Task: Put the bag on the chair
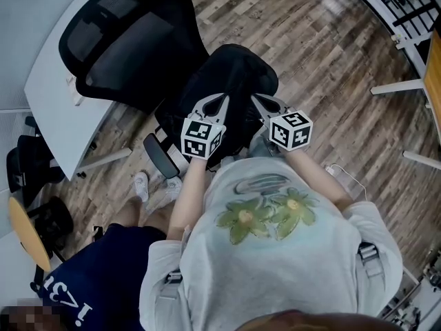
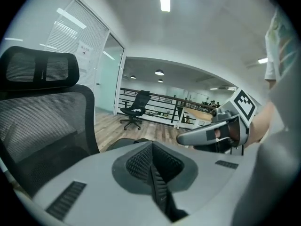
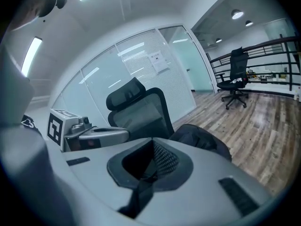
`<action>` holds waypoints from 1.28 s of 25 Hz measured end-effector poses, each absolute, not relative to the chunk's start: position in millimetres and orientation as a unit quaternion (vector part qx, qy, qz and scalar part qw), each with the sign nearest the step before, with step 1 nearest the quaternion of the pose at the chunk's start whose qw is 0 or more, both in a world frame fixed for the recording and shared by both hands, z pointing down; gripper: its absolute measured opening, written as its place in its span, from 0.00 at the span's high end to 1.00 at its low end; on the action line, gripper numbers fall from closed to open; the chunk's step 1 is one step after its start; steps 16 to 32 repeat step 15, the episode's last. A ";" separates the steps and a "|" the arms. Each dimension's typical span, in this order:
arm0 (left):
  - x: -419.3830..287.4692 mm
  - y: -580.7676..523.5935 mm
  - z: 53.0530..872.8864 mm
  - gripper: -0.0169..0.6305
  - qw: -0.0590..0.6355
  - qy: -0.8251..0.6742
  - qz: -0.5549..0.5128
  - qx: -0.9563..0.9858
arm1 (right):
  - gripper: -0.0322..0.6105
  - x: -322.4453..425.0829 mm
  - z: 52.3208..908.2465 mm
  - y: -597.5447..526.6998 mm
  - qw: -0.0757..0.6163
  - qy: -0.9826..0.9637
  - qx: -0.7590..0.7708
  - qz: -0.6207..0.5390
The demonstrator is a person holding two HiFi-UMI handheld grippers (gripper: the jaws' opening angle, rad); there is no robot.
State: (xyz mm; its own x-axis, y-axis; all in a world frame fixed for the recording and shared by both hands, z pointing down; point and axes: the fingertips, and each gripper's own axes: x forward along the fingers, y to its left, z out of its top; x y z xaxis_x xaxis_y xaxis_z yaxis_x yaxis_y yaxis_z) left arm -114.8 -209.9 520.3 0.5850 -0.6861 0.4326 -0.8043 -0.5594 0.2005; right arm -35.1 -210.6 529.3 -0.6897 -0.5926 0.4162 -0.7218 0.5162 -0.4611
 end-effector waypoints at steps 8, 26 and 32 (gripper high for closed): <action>-120.3 -196.6 518.1 0.95 0.190 -0.428 0.155 0.870 | 0.93 -42.8 525.0 -196.7 0.105 -0.868 0.377 0.307; -127.0 -186.5 516.1 0.95 0.188 -0.429 0.155 0.870 | 0.93 -53.7 521.7 -187.8 0.109 -0.872 0.370 0.303; -127.0 -186.5 516.1 0.95 0.188 -0.429 0.155 0.870 | 0.93 -53.7 521.7 -187.8 0.109 -0.872 0.370 0.303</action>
